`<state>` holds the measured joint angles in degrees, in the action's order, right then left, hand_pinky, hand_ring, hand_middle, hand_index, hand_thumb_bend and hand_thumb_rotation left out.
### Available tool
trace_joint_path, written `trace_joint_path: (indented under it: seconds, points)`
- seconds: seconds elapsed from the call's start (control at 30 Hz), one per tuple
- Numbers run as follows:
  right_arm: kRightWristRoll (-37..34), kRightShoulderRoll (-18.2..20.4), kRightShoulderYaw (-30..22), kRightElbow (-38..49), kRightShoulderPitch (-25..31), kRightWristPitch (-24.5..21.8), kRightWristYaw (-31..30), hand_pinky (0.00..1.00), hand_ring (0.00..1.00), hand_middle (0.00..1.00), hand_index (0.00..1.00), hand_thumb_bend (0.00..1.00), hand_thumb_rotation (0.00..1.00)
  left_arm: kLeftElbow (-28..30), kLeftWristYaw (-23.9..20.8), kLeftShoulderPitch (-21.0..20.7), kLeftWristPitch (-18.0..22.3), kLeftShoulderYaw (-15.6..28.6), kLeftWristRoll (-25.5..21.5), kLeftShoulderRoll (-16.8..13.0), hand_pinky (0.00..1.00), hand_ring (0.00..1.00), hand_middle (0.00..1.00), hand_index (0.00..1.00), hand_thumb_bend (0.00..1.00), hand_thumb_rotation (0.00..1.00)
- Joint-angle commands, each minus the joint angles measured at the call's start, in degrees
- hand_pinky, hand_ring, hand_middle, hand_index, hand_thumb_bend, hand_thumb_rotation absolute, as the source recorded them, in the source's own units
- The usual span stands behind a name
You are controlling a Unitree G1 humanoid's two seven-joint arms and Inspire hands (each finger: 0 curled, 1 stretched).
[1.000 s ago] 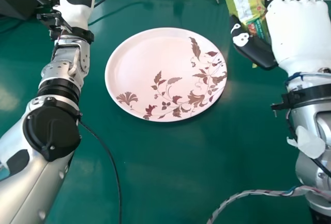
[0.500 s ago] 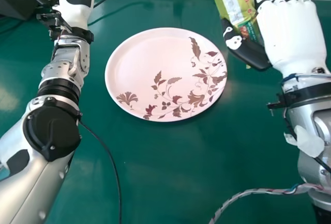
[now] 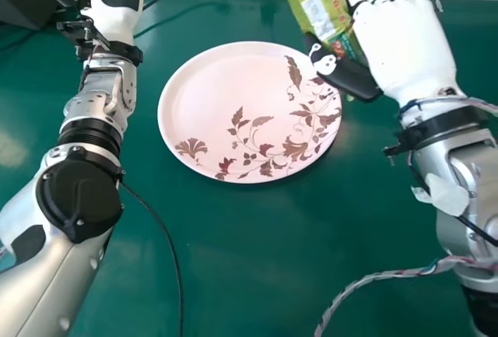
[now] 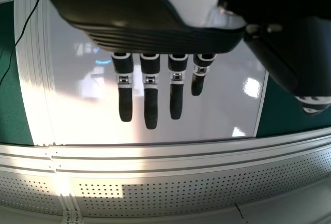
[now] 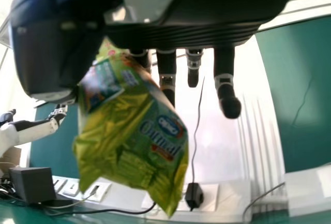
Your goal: Pick up biscuit and place it in the plate
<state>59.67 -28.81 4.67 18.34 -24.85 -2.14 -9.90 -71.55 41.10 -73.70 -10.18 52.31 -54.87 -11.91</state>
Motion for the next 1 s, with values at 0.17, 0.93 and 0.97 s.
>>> trace_joint_path:
  seconds: [0.17, 0.93, 0.97]
  points:
    - [-1.3, 0.0, 2.0, -2.3, -3.1, 1.3, 1.0, 0.14, 0.42, 0.47, 0.50, 0.49, 0.00, 0.4, 0.4, -0.3, -0.1, -0.4, 0.1, -0.2, 0.72, 0.74, 0.85, 1.00, 0.96, 0.40]
    - [-1.1, -0.2, 7.0, -9.2, -8.5, 4.6, 1.8, 0.14, 0.42, 0.48, 0.50, 0.49, 0.00, 0.0, 2.2, 0.0, 0.0, -0.7, 0.6, -0.5, 0.68, 0.70, 0.83, 1.00, 0.99, 0.36]
    - [-1.3, -0.2, 7.2, -9.4, -8.7, 4.6, 1.8, 0.14, 0.42, 0.48, 0.50, 0.49, 0.00, 0.0, 2.1, 0.0, 0.1, -0.7, 0.6, -0.5, 0.68, 0.70, 0.83, 1.00, 0.99, 0.35]
